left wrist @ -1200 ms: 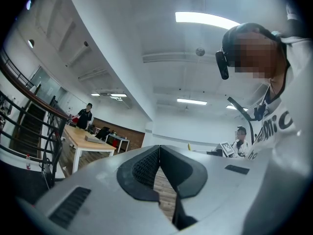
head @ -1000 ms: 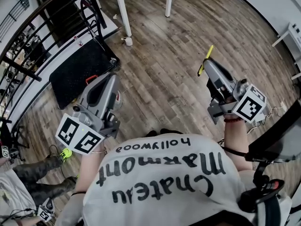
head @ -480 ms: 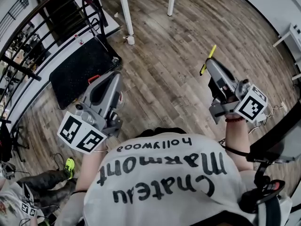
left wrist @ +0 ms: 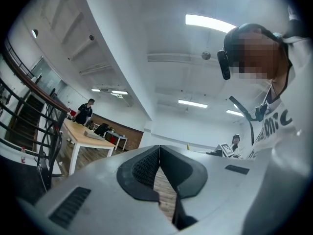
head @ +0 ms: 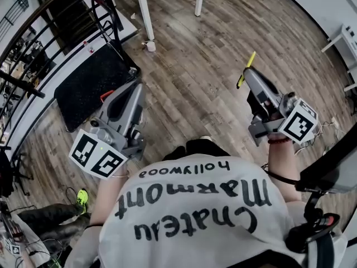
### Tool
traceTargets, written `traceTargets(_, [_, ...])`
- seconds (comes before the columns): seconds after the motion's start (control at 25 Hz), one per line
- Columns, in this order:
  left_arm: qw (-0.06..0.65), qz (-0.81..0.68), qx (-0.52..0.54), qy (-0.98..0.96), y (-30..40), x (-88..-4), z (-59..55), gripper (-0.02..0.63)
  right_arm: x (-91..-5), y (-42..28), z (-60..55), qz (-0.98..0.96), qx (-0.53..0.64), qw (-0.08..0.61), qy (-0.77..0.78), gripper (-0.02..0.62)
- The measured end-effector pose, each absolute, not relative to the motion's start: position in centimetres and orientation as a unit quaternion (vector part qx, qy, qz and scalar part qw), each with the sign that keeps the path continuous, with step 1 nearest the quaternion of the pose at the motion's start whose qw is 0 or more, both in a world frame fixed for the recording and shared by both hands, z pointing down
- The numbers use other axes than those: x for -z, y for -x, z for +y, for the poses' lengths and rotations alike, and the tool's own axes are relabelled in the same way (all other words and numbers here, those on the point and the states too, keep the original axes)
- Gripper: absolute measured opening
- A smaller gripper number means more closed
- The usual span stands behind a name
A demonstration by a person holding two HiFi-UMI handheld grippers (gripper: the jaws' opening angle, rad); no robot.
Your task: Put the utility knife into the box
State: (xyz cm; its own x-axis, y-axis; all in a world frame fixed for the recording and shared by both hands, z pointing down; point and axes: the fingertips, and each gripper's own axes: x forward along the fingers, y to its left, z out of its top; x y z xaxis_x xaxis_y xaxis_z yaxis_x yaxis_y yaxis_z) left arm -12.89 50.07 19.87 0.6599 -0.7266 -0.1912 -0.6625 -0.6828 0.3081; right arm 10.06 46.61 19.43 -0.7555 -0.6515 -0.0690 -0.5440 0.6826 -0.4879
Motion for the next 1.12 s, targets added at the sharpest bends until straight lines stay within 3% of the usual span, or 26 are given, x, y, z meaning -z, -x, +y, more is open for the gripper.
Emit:
traceTargets(0.24, [0.11,-0.378,0.139,-0.909,12.8,-20.4,49.0,0.006,-20.1,-9.4,45.5,0.908,0.234,0.119,0.327,0.057])
traceTargets(0.52, [0.125,-0.396,0.141,-0.899,11.5,-25.0,40.1,0.006,-24.5,-10.2,35.7,0.909,0.251,0.121,0.31,0.057])
traceTargets(1.12, [0.141,-0.432,0.107,-0.884,5.5,-24.6,26.1,0.006,-24.2,-14.9,19.0,0.917,0.28,0.116,0.261,0.057])
